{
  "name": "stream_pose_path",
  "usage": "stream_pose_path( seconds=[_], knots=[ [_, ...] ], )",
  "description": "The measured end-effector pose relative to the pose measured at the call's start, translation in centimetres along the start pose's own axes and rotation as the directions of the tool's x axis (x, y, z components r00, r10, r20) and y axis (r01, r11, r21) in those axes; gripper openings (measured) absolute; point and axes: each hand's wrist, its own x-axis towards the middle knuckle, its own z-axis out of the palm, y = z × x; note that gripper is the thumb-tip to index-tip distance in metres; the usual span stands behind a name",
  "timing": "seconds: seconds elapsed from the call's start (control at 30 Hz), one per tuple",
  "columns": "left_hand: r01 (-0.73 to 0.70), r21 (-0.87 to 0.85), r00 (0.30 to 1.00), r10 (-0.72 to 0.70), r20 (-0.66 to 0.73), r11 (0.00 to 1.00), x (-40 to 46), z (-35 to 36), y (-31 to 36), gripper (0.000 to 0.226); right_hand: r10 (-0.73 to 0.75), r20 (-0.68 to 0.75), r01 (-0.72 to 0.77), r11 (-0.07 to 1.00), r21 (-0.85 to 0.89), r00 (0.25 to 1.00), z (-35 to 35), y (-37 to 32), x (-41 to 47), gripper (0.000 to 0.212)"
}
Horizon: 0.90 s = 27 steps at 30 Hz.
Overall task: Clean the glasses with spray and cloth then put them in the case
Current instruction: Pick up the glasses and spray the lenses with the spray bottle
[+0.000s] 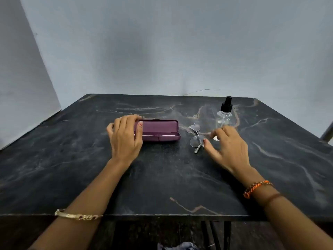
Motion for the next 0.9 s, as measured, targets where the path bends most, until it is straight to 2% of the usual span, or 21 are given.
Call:
stream_pose_path(
  seconds=[0.1,0.23,0.37,0.43,0.57,0.67,0.73,0.9],
  knots=[
    [-0.103,0.050,0.994,0.104,-0.026,0.993,-0.1,0.3,0.0,0.034,0.086,0.050,-0.089,0.993,0.071,0.995,0.9,0.7,-0.5,0.026],
    [-0.205,0.051,0.978,0.202,0.057,0.977,-0.4,0.3,0.7,0.034,0.116,0.274,-0.143,0.986,0.081,0.955,1.1,0.9,-0.1,0.035],
    [-0.345,0.073,0.924,0.325,0.201,0.936,-0.3,0.2,1.0,0.036,0.109,0.321,-0.151,0.983,0.107,0.941,1.1,0.9,-0.1,0.038],
    [-0.420,0.080,0.892,0.395,0.219,0.904,-0.4,0.4,1.1,0.035,0.108,0.323,-0.160,0.977,0.139,0.940,1.2,1.0,0.0,0.035],
    [-0.493,0.057,0.855,0.472,0.214,0.868,-0.4,0.9,0.8,0.034,0.135,0.304,-0.206,0.955,0.214,0.943,1.7,1.3,0.0,0.025],
    [-0.513,0.038,0.842,0.494,0.216,0.857,-0.3,1.1,0.8,0.034,0.182,0.240,-0.252,0.920,0.301,0.953,1.9,1.7,0.1,0.014],
    [-0.524,0.026,0.836,0.508,0.209,0.851,-0.2,1.2,0.7,0.033,0.217,0.180,-0.267,0.904,0.334,0.959,2.0,1.9,0.1,0.016],
    [-0.562,0.049,0.822,0.551,0.143,0.826,-0.1,1.4,0.6,0.030,0.233,0.023,-0.230,0.936,0.265,0.972,1.9,2.1,0.0,0.014]
  ],
)
